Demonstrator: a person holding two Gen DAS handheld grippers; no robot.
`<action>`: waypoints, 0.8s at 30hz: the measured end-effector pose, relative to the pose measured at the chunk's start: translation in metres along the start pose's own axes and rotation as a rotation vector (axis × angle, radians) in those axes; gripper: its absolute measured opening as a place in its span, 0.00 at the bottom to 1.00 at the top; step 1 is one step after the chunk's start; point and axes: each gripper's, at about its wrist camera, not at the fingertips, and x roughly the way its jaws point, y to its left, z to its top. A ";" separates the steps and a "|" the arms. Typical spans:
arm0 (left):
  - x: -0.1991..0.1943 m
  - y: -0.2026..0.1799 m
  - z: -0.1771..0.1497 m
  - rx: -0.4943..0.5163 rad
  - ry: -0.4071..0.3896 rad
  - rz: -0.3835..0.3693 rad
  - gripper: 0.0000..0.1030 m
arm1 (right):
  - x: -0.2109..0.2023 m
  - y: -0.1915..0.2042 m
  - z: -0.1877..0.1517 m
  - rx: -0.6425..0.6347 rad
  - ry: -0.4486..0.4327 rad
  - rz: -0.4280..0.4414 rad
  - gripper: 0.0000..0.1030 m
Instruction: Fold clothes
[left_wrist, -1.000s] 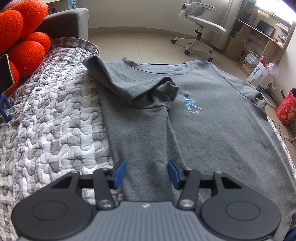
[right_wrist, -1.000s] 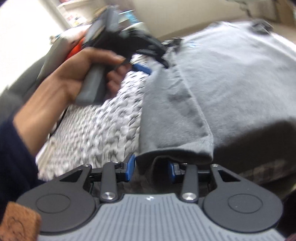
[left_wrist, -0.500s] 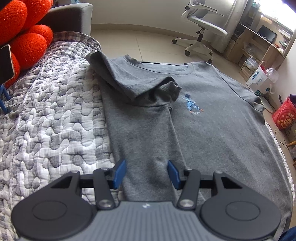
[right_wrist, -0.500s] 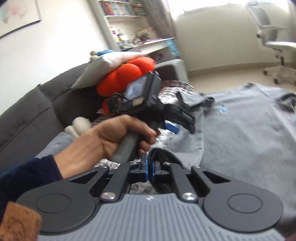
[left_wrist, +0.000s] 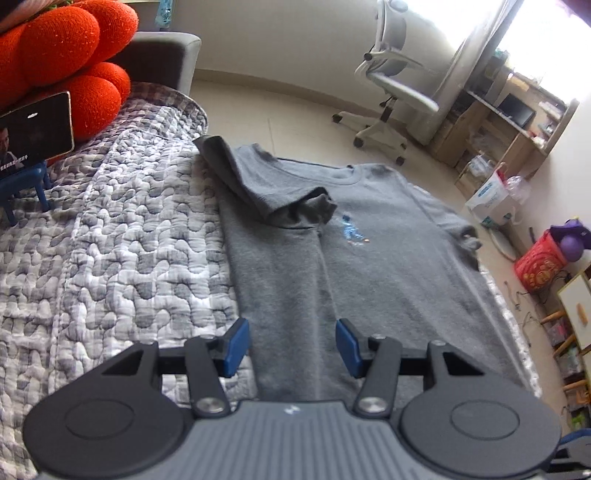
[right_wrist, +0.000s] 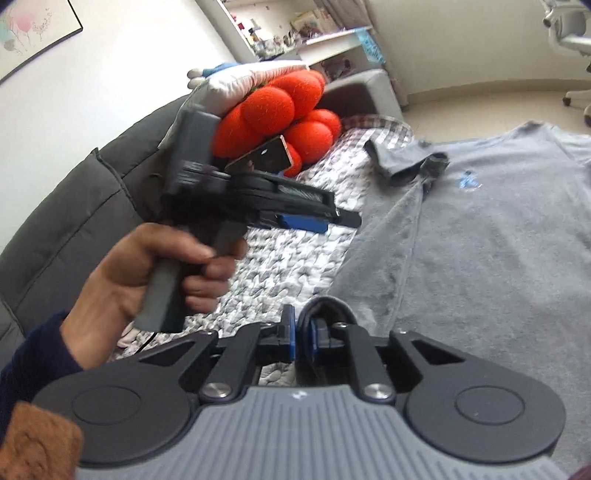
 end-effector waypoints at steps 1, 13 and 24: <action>-0.003 0.003 -0.002 -0.020 -0.001 -0.016 0.53 | 0.005 0.010 -0.005 -0.045 0.029 0.036 0.15; -0.062 -0.019 -0.069 -0.001 -0.021 0.021 0.53 | -0.023 0.040 -0.107 -0.191 0.163 0.010 0.33; -0.063 -0.098 -0.160 0.388 0.115 0.200 0.56 | -0.135 -0.081 -0.114 0.266 -0.131 -0.591 0.34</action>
